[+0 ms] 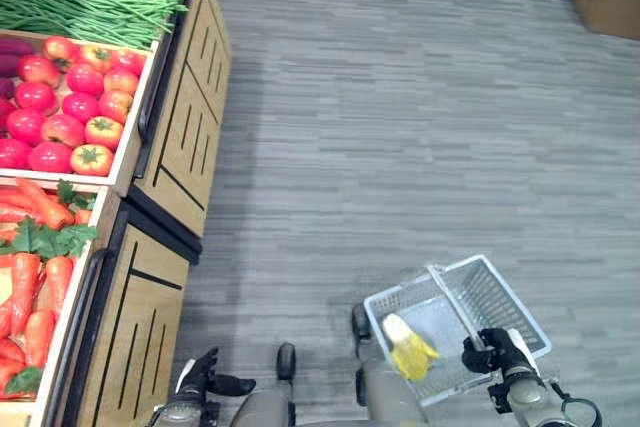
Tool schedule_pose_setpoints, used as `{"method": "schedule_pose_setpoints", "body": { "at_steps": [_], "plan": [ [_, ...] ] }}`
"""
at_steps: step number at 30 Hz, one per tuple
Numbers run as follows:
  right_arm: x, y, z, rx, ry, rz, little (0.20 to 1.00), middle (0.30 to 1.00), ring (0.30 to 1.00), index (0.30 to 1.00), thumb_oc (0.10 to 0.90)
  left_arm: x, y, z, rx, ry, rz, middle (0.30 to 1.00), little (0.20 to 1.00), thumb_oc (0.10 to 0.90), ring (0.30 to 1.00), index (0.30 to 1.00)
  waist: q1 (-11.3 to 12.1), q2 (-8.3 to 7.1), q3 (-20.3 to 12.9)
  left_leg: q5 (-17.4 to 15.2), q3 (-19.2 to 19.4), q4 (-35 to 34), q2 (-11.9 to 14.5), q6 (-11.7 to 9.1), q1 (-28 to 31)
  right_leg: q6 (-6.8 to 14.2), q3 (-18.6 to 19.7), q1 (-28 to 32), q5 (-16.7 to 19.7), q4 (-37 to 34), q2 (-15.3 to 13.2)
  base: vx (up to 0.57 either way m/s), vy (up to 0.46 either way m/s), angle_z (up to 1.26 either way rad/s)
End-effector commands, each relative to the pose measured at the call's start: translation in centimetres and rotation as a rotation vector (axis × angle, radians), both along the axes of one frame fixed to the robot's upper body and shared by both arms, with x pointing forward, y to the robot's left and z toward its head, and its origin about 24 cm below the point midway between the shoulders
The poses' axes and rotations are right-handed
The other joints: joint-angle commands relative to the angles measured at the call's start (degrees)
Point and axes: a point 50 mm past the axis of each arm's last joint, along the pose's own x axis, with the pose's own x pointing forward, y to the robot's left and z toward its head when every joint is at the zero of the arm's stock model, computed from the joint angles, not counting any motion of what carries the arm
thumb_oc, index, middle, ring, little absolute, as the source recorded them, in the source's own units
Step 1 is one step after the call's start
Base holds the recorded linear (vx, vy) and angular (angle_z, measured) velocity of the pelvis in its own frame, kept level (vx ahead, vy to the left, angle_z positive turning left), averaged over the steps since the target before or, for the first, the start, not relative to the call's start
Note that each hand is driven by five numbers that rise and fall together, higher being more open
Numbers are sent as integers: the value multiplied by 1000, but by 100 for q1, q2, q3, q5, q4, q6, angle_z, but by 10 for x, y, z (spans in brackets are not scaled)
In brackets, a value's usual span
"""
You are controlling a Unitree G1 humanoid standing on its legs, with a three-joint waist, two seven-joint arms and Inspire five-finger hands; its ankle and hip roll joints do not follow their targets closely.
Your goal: Get the vegetables into the basket
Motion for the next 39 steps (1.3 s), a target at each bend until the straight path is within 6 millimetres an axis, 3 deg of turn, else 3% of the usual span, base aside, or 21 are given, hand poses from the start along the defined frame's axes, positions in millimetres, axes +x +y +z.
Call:
{"method": "schedule_pose_setpoints", "body": {
  "at_steps": [1, 4, 5, 6, 7, 8, 13, 17, 19, 26, 35, 38, 39],
  "plan": [
    [25, -58, 50, -172, -193, -54, 300, 300, 300, 300, 400, 10, 8, 7, 7, -71, 6, 1000, 1000, 900, 1000, 1000, -79, 78, -217, -198, 116, 689, 566, -484, 135, 222, -37, -241, -350, 779, 49, 163, -415, 122],
    [19, -63, 51, -181, -181, -63, 300, 300, 300, 300, 400, 14, 4, 7, -2, -81, 12, 1000, 1000, 900, 1000, 1000, -77, 129, -214, -61, -19, 997, 634, -584, -21, 51, -217, -121, -615, 933, 136, 107, -294, 83],
    [10, -70, 51, -188, -159, -101, 300, 300, 300, 300, 400, 21, -1, 8, -20, -97, 10, 1000, 1000, 900, 1000, 1000, -87, 108, -153, 75, 287, 1490, 580, -622, -362, -13, -462, 44, -683, 911, -13, 6, -195, 120],
    [-1, -75, 48, -186, -139, -164, 300, 300, 300, 300, 400, 27, 0, 10, -23, -112, 3, 1000, 1000, 900, 1000, 1000, -106, 119, -83, 174, 934, 1538, 720, -603, -618, -20, -703, 208, -744, 892, -140, -19, -108, 151],
    [-19, -79, 43, -183, -109, -244, 300, 300, 300, 300, 400, 32, -1, 12, -3, -107, -47, 1000, 1000, 900, 1000, 1000, -157, 269, -107, 352, 1732, 859, 1018, -601, -862, 63, -1111, 423, -834, 768, -290, 50, 90, 265],
    [-22, -79, 43, -182, -113, -259, 300, 300, 300, 300, 400, 31, -1, 11, 16, -93, -64, 1000, 1000, 900, 1000, 1000, -151, 380, -131, 668, 1770, 441, 1092, -632, -1017, 119, -1211, 456, -908, 806, -302, 112, 185, 223],
    [-29, -75, 35, -172, -66, -276, 300, 300, 300, 300, 400, 24, 1, 9, 24, -74, -51, 1000, 1000, 900, 1000, 1000, -127, 349, -187, 482, 1760, 333, 869, -506, -861, 237, -1114, 537, -884, 851, -502, 129, 219, 50],
    [-23, -66, 29, -151, -55, -266, 300, 300, 300, 300, 400, 34, 4, 14, 39, -101, -83, 1000, 1000, 900, 1000, 1000, -57, 150, -165, 197, 1889, 651, 626, -360, -968, 395, -964, 605, -573, 751, -777, 96, 222, -40],
    [-17, -58, 24, -134, -48, -255, 300, 300, 300, 300, 400, 38, 7, 17, 48, -122, -85, 1000, 1000, 900, 1000, 1000, 17, 13, -145, 69, 1944, 752, 538, -281, -980, 510, -855, 574, -194, 761, -890, 97, 203, -23],
    [-19, -46, 15, -108, -10, -233, 300, 300, 300, 300, 400, 26, 15, 14, 71, -91, -44, 1000, 1000, 900, 1000, 1000, 99, -183, -237, 11, 2051, 525, 473, -192, -787, 667, -766, 597, 119, 726, -939, 76, 94, -15],
    [-16, -32, 7, -81, 15, -175, 300, 300, 300, 300, 400, 10, 13, 7, 75, -31, -25, 1000, 1000, 900, 1000, 1000, 87, -186, -371, 208, 2007, -68, 401, -184, -475, 778, -826, 579, 198, 704, -928, 43, 20, -7],
    [-7, -35, 12, -98, -6, -154, 300, 300, 300, 300, 400, 4, 15, 6, 85, -20, -4, 1000, 1000, 900, 1000, 1000, 132, -161, -278, 88, 1888, -22, 243, -8, -359, 856, -614, 394, 732, 1544, -1013, 37, 124, 9],
    [-3, -34, 13, -97, -18, -148, 300, 300, 300, 300, 400, 5, 15, 6, 85, -22, -3, 1000, 1000, 900, 1000, 1000, 131, -118, -247, 67, 1840, 6, 246, 18, -335, 814, -499, 330, 703, 1765, -967, 93, 137, 33]
  ]
}}
